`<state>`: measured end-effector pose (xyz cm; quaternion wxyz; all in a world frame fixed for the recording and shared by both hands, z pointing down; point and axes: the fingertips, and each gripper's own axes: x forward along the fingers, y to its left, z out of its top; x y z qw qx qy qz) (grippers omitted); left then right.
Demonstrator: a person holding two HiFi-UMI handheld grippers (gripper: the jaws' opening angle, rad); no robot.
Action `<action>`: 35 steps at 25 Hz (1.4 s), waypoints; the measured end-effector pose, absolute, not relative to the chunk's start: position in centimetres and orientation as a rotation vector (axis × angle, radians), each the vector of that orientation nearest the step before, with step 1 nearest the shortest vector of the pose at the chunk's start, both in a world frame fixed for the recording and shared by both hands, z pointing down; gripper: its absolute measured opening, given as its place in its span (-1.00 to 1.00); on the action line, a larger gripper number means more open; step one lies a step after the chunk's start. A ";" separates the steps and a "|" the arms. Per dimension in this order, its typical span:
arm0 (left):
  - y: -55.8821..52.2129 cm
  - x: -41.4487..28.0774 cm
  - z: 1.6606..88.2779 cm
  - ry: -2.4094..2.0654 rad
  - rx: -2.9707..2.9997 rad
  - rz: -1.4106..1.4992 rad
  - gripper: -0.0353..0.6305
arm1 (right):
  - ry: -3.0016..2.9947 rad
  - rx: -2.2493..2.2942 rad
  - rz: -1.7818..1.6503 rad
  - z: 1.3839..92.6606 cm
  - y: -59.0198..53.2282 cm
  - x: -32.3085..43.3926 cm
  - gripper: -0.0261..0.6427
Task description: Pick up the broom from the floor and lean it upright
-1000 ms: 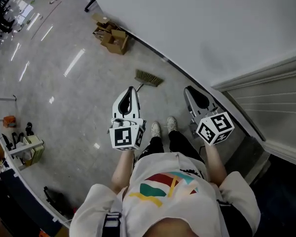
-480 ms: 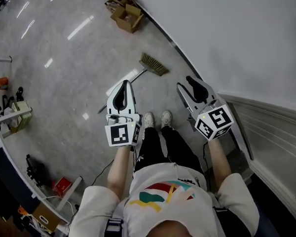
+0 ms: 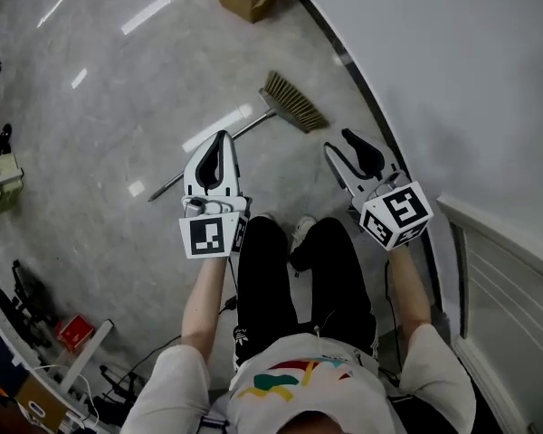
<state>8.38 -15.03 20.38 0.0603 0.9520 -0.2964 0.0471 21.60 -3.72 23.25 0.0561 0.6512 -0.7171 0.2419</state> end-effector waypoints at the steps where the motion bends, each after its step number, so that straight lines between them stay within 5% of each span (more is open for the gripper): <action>1: -15.7 7.8 23.6 -0.919 2.873 0.142 -0.76 | -2.203 1.933 0.721 26.6 -4.9 21.1 -0.50; 13: -22.1 -3.0 54.7 -1.291 2.687 0.080 -0.76 | -2.462 0.886 0.202 58.8 -16.6 7.6 -0.50; 23: -22.4 -15.7 64.1 -1.620 2.396 0.061 -0.76 | -2.352 0.222 0.002 70.8 -19.7 -5.9 -0.50; 35: -22.1 -22.2 70.0 -1.717 2.264 -0.004 -0.76 | -2.189 0.055 -0.022 81.0 -21.7 -13.4 -0.50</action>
